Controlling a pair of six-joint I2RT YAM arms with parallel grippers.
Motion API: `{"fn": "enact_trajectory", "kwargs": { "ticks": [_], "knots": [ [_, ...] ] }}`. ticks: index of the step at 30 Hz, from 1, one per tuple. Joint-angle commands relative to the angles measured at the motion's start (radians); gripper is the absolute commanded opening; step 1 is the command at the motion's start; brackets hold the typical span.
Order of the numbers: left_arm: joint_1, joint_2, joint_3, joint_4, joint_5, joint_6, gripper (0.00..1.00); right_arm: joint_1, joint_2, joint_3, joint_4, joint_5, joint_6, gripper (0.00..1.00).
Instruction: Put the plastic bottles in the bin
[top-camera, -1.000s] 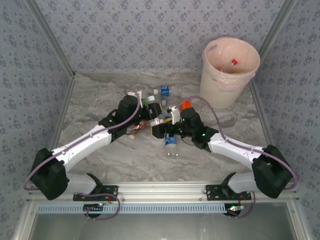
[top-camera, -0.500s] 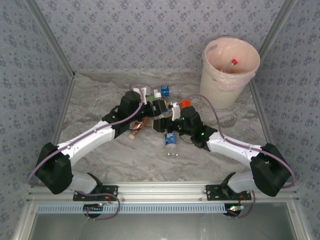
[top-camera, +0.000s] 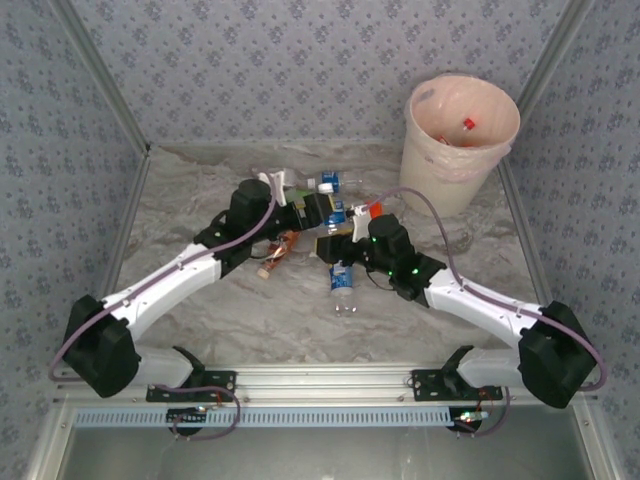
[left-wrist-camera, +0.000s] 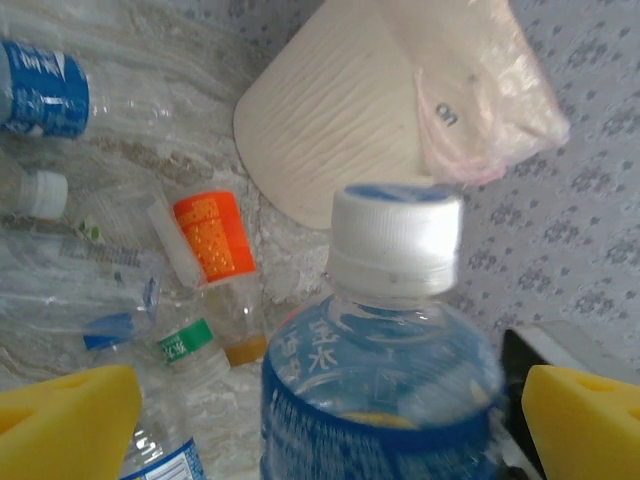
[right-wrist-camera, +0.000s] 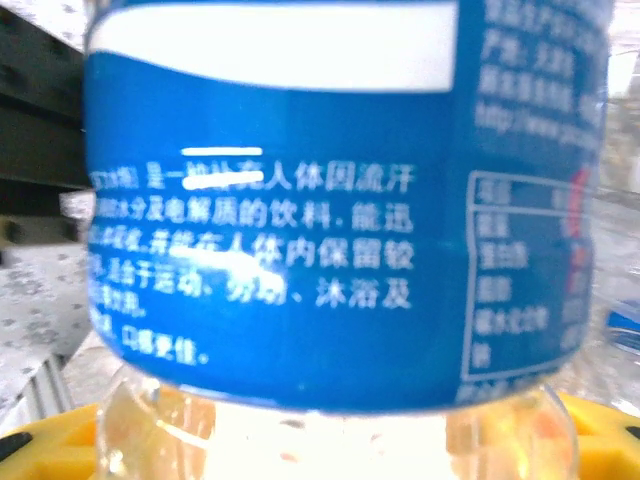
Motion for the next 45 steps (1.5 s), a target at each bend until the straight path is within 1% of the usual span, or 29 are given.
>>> {"fn": "enact_trajectory", "kwargs": {
  "ticks": [1, 2, 4, 7, 10, 13, 15, 19, 21, 24, 28, 32, 33, 34, 36, 38, 42, 45],
  "knots": [
    [0.027, -0.080, 0.018, 0.014, -0.005, -0.010, 0.98, -0.035, -0.034, 0.030, -0.114, 0.083, -0.056, 0.51],
    [0.029, -0.095, 0.015, 0.014, -0.019, -0.006, 0.98, -0.046, -0.042, 0.039, -0.133, 0.096, -0.067, 0.51],
    [0.029, -0.139, -0.003, 0.007, -0.090, 0.000, 0.98, -0.080, -0.054, 0.080, -0.193, 0.109, -0.079, 0.51],
    [0.029, -0.201, -0.063, 0.006, -0.251, 0.018, 0.98, -0.126, -0.053, 0.164, -0.277, 0.114, -0.092, 0.51],
    [0.033, -0.243, -0.124, -0.012, -0.394, 0.029, 0.98, -0.149, -0.042, 0.246, -0.306, 0.136, -0.119, 0.51],
    [0.035, -0.260, -0.171, -0.027, -0.437, 0.051, 0.98, -0.175, -0.005, 0.361, -0.355, 0.159, -0.147, 0.51],
    [0.036, -0.259, -0.181, -0.056, -0.437, 0.068, 0.98, -0.193, 0.026, 0.436, -0.385, 0.170, -0.172, 0.52],
    [0.037, -0.251, -0.177, -0.154, -0.444, 0.091, 0.98, -0.238, 0.099, 0.640, -0.476, 0.224, -0.216, 0.51],
    [0.037, -0.257, -0.182, -0.194, -0.450, 0.088, 0.98, -0.270, 0.134, 0.705, -0.503, 0.220, -0.241, 0.52],
    [0.037, -0.286, -0.225, -0.193, -0.440, 0.088, 0.98, -0.311, 0.147, 0.738, -0.479, 0.252, -0.272, 0.53],
    [0.042, -0.314, -0.271, -0.199, -0.438, 0.099, 0.98, -0.432, 0.168, 0.828, -0.545, 0.201, -0.262, 0.55],
    [0.049, -0.307, -0.292, -0.220, -0.449, 0.099, 0.98, -0.552, 0.193, 0.873, -0.609, 0.145, -0.266, 0.57],
    [0.056, -0.303, -0.297, -0.214, -0.439, 0.097, 0.98, -0.574, 0.205, 0.891, -0.628, 0.142, -0.268, 0.57],
    [0.070, -0.295, -0.295, -0.210, -0.406, 0.098, 0.98, -0.593, 0.224, 0.910, -0.645, 0.143, -0.274, 0.57],
    [0.102, -0.273, -0.276, -0.210, -0.335, 0.110, 0.98, -0.622, 0.255, 0.942, -0.663, 0.168, -0.288, 0.57],
    [0.113, -0.249, -0.246, -0.250, -0.345, 0.116, 0.98, -0.653, 0.291, 0.958, -0.675, 0.202, -0.292, 0.57],
    [0.125, -0.244, -0.230, -0.321, -0.373, 0.146, 0.98, -0.695, 0.356, 1.011, -0.699, 0.209, -0.304, 0.58],
    [0.145, -0.244, -0.241, -0.356, -0.348, 0.183, 0.98, -0.712, 0.425, 1.089, -0.748, 0.263, -0.308, 0.59]
  ]
}}
